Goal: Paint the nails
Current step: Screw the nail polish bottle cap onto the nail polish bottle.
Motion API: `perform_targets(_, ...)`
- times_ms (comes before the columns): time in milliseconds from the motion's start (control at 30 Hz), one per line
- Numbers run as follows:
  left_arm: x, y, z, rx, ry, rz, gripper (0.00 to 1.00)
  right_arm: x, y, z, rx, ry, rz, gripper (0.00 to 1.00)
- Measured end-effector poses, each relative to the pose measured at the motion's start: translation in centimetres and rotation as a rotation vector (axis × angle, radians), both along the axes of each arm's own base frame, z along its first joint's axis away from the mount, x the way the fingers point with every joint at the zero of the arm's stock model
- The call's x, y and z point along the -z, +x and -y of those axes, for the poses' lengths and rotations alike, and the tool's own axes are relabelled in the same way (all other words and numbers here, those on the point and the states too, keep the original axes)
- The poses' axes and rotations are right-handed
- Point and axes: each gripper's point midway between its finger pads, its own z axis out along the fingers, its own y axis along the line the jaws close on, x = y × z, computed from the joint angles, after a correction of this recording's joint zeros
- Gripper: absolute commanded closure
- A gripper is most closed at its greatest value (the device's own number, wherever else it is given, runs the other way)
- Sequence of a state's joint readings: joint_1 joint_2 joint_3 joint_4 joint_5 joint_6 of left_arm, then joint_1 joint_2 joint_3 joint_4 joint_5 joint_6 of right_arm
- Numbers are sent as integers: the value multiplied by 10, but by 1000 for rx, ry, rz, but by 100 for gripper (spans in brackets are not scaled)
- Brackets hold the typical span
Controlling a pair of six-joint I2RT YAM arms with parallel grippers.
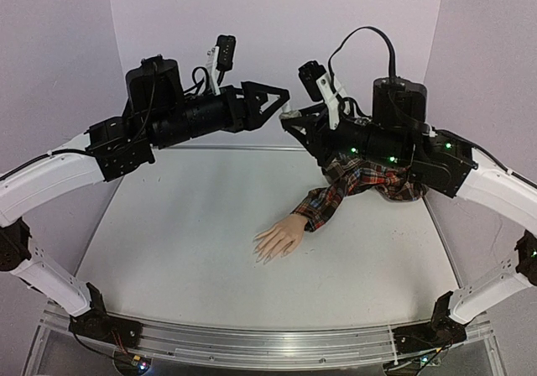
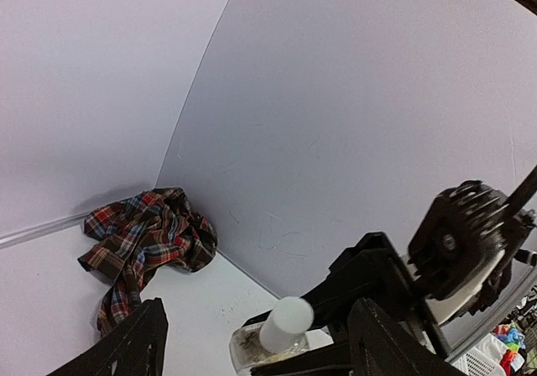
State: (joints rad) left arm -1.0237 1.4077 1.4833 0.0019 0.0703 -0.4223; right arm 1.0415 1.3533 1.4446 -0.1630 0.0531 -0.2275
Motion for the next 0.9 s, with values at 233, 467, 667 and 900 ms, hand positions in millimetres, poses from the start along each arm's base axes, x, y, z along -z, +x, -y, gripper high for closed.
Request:
perform_targets(233,9,8,9,-11,20,-42,38,-7,1,3,21,-5,16,100)
perform_targets(467,8,8,9,-8,14,-46,44,-4,0,0,22,-29,17,100)
perform_targets(667,5,6,13,9,5,-53,54,-3,1,-1,23,-39,21,100)
perform_targets(900,4,4,16,30,2,-56,64,-4,2,-1,33,-43,24,100)
